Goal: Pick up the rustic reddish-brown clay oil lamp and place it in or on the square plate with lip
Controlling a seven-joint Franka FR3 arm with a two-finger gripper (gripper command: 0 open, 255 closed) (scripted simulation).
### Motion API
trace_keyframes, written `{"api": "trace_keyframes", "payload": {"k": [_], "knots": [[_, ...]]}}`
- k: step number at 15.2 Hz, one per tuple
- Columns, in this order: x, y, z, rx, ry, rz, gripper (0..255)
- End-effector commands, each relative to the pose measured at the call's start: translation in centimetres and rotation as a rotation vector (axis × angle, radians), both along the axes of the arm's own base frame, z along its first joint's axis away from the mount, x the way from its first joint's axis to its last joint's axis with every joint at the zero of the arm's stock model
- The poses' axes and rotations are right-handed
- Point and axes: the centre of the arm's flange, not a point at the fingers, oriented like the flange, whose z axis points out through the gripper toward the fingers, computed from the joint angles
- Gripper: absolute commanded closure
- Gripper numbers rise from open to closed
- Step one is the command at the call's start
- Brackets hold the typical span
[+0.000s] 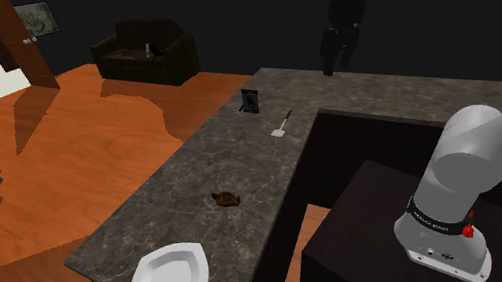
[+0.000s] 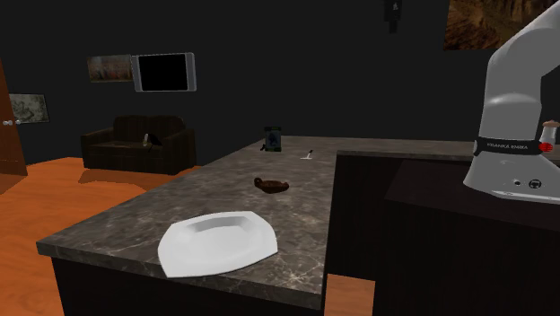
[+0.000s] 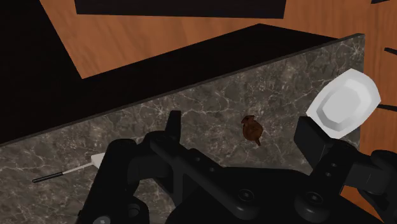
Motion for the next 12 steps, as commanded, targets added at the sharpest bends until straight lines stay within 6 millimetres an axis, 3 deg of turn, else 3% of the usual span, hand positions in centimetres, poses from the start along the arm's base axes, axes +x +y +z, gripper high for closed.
{"api": "trace_keyframes", "payload": {"k": [1, 12], "knots": [[0.0, 0.0, 0.0, 0.000, 0.000, 0.000, 0], [8.6, 6.5, -10.4, -0.041, 0.027, 0.018, 0]]}}
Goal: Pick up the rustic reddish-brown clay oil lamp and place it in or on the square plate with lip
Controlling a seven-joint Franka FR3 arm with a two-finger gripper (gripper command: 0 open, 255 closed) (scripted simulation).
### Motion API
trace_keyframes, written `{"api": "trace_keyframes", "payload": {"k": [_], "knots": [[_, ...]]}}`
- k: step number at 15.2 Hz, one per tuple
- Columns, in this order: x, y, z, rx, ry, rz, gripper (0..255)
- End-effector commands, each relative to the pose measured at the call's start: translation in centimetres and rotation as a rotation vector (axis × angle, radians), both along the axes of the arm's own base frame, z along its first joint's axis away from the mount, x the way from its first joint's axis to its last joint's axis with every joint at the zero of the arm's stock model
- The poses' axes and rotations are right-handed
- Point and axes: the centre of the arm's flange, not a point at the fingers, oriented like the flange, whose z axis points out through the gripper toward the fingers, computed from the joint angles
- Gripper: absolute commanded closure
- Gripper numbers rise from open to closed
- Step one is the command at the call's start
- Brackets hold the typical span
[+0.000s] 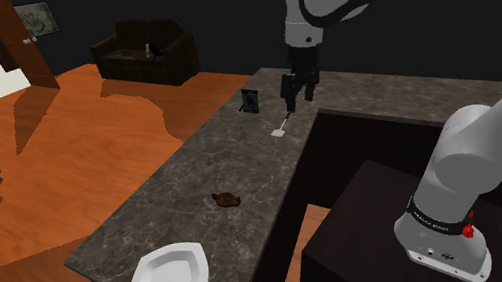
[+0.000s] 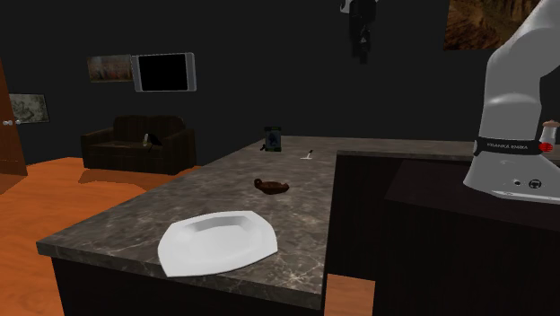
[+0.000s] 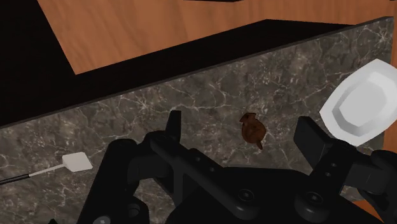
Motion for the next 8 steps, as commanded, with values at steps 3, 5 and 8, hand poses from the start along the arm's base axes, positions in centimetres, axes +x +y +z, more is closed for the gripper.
{"api": "trace_keyframes", "payload": {"k": [3, 5, 8], "knots": [[3.4, 2.5, -3.9, -0.014, 0.009, 0.007, 0], [4.9, 3.7, -5.9, -0.022, 0.013, 0.010, 0], [7.1, 5.3, -8.9, -0.033, 0.021, 0.015, 0]]}}
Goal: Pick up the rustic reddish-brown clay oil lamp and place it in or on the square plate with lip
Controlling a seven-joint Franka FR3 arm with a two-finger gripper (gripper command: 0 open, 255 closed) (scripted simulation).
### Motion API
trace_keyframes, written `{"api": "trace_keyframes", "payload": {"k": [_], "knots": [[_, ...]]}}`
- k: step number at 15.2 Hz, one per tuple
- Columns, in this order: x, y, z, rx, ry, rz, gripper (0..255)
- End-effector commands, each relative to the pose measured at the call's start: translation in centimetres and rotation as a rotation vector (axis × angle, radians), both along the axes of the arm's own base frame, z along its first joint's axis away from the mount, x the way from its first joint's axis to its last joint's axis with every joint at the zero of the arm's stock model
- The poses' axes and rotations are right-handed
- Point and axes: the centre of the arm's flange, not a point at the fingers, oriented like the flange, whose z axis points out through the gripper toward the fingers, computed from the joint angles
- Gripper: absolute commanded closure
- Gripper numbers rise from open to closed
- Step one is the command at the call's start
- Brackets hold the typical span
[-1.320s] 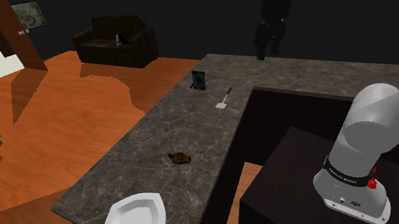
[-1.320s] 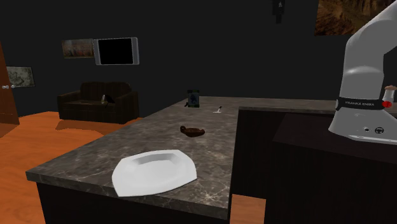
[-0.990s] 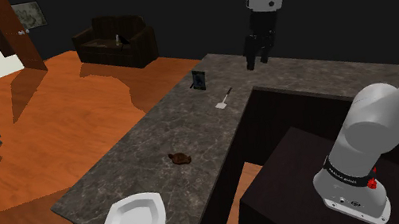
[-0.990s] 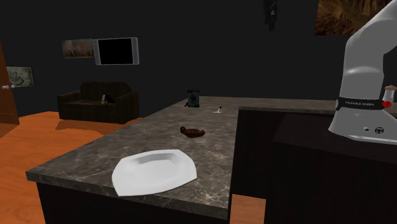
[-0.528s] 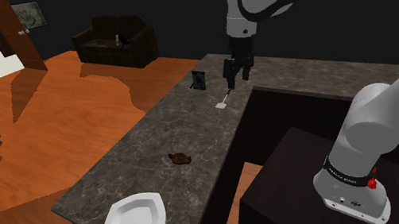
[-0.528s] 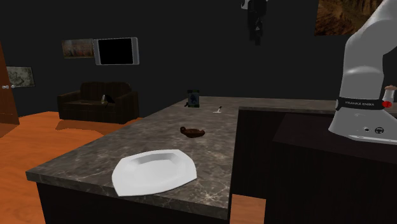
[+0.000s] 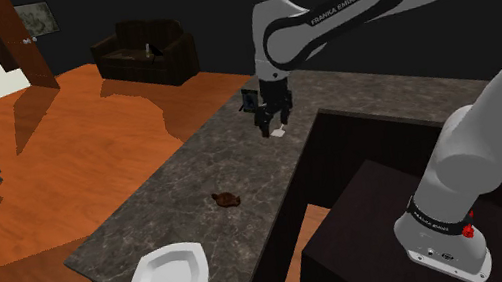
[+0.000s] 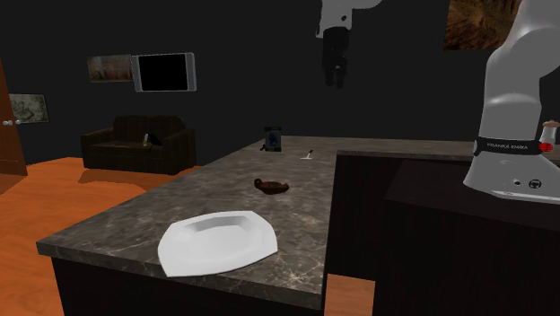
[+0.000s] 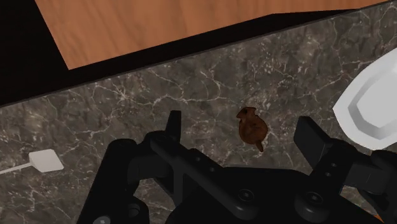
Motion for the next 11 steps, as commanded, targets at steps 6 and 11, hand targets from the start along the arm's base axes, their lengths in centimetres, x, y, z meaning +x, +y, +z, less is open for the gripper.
{"api": "trace_keyframes", "payload": {"k": [6, 11], "knots": [[5.3, 4.0, -7.2, -0.025, 0.016, 0.011, 0], [8.9, 6.7, -12.3, -0.044, 0.028, 0.020, 0]]}}
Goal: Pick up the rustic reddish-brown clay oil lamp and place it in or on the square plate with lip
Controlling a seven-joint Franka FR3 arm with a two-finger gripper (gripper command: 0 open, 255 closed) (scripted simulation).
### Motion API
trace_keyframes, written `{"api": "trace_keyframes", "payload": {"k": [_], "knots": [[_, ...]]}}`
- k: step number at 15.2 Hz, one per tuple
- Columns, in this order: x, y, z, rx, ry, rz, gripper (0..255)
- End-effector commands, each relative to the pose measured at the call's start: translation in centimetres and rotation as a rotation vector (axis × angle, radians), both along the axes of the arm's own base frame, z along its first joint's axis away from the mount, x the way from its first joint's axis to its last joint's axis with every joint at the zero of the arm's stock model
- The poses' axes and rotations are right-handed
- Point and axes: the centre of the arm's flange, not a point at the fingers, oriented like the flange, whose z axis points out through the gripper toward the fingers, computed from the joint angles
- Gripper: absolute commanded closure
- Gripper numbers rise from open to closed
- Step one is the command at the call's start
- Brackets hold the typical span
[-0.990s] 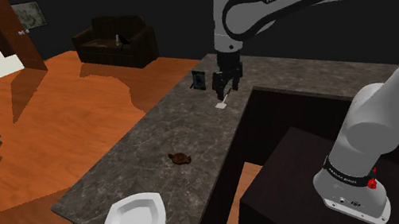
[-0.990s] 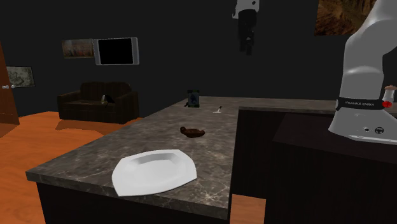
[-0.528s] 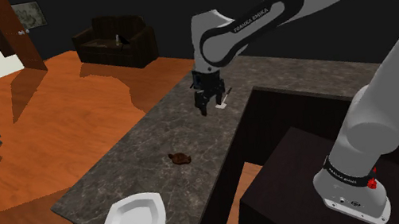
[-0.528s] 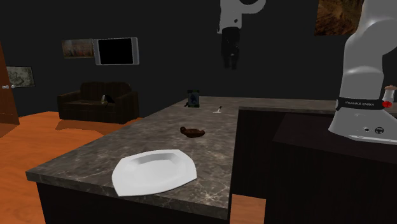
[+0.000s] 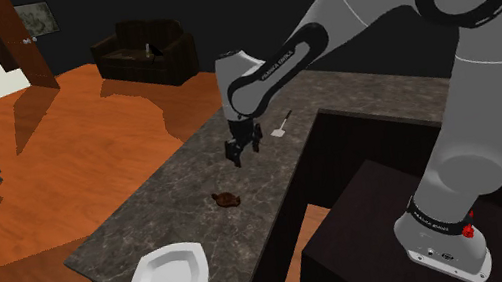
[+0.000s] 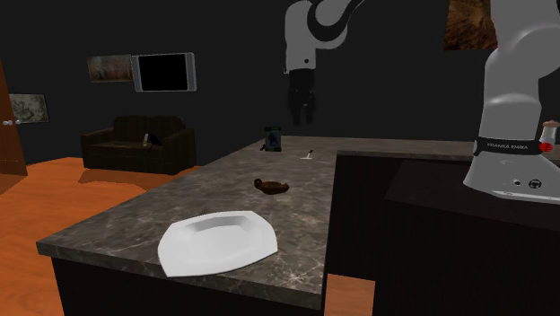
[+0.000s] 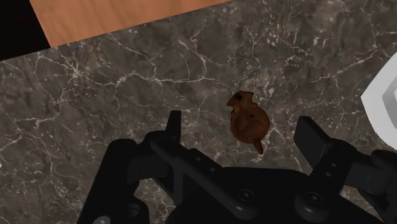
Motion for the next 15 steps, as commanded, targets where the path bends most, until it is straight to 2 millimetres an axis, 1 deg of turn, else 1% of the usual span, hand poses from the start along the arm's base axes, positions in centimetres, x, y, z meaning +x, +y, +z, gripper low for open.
{"api": "trace_keyframes", "payload": {"k": [1, 13, 14, 15], "knots": [[1.4, 1.1, -2.1, -0.007, 0.005, 0.003, 0], [9.6, 7.2, -14.9, -0.052, 0.034, 0.022, 0], [10.1, 7.6, -15.7, -0.055, 0.036, 0.024, 0], [10.0, 7.6, -16.3, -0.055, 0.036, 0.024, 0]]}}
